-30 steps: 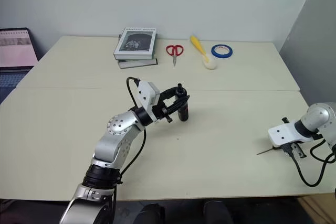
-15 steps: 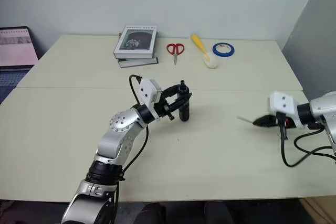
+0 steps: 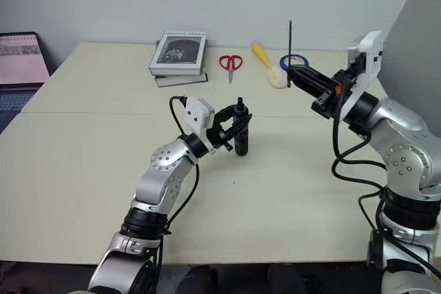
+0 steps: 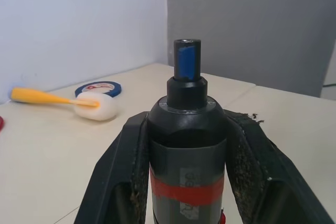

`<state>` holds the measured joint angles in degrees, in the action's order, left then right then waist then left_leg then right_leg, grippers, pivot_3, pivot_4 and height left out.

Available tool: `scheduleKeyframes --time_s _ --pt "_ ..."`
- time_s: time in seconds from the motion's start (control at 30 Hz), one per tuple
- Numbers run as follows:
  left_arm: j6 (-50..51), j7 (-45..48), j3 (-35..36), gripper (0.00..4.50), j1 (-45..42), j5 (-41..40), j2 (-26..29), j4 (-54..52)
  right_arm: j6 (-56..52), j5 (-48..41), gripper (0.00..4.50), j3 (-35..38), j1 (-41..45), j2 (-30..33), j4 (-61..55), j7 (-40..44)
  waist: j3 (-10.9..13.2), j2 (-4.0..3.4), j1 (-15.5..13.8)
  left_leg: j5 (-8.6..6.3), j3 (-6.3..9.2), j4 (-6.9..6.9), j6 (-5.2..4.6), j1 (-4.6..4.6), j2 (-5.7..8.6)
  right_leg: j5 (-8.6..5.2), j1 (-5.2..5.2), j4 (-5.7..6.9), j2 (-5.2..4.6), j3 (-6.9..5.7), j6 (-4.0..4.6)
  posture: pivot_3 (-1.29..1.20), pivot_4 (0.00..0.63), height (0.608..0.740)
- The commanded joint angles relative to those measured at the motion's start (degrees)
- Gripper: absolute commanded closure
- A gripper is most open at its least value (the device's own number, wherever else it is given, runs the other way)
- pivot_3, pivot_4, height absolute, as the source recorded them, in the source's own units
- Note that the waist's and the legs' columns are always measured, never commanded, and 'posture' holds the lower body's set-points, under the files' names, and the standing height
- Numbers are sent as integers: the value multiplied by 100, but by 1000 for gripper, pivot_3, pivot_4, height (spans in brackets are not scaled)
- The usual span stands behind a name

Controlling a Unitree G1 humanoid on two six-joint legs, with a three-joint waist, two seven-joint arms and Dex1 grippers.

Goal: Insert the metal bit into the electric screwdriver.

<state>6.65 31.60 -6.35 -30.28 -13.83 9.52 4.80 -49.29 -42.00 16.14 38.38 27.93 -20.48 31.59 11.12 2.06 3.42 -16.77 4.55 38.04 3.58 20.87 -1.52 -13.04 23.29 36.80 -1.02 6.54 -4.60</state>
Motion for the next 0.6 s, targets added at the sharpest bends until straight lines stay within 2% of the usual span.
scheduleKeyframes --time_s 0.03,0.2,0.6 --pt "-149 -387 91 2850 -50 273 -40 -261 34 -167 4500 -54 237 -251 -343 -509 0 0 -1 0 0 0 0 0 0 2 0 2 0 0 4 0 150 740" --pt "14 -495 -11 2850 172 201 -169 -508 160 -402 4500 -229 148 -633 -394 -522 0 -1 1 -1 0 -9 -1 1 -1 -1 3 -4 0 -2 5 0 150 740" --pt "287 -198 29 2851 77 -21 -46 -779 495 -634 4500 -451 392 -436 300 455 1 -2 -13 -1 0 -9 -1 4 0 -8 2 -9 -1 -3 -1 0 150 740"
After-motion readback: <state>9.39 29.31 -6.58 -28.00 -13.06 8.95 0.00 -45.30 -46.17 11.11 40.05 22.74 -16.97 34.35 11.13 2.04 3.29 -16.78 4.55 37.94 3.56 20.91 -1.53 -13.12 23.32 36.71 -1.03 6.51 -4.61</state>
